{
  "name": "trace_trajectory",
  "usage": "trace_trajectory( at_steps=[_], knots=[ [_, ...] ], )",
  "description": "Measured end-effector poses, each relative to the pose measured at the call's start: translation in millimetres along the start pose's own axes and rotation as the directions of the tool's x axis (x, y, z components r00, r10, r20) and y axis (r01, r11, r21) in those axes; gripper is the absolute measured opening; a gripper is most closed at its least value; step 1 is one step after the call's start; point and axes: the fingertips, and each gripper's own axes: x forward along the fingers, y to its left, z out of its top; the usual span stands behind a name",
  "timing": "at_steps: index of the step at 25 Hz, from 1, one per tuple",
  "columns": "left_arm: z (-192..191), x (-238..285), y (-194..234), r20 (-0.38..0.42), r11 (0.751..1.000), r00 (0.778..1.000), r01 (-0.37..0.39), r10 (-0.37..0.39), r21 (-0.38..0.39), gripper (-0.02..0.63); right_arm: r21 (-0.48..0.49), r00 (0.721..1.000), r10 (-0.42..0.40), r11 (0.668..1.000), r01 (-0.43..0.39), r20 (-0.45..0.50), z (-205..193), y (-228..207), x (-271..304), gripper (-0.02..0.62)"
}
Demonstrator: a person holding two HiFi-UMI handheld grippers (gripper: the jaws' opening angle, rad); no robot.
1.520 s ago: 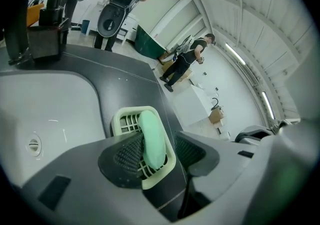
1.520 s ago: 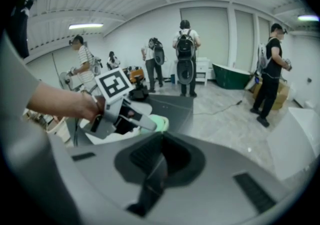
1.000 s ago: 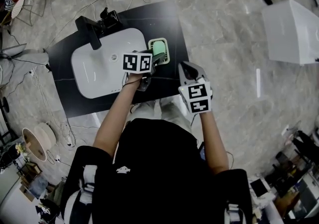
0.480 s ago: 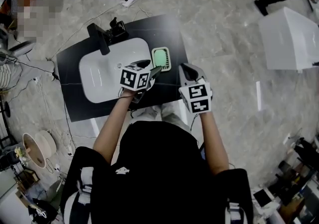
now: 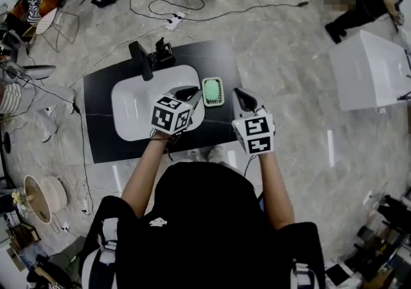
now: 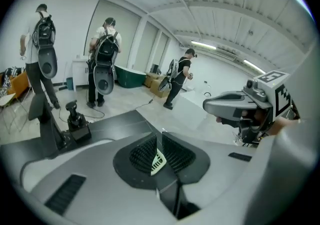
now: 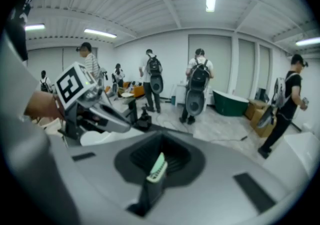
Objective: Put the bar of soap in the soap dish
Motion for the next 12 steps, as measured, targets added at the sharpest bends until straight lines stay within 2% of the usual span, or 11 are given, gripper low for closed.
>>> trace_trajectory(
  at_steps=[6, 12],
  knots=[
    [53, -41, -11, 0.154, 0.993, 0.988, -0.041, 0.024, 0.110, 0.026, -0.032, 0.993, -0.022, 0.999, 0.026, 0.112, 46, 1, -16, 0.035],
    [102, -82, -24, 0.308, 0.978, 0.951, -0.085, 0.023, 0.189, 0.025, -0.058, 0.974, -0.041, 0.997, 0.055, 0.224, 98, -6, -33, 0.035]
  ],
)
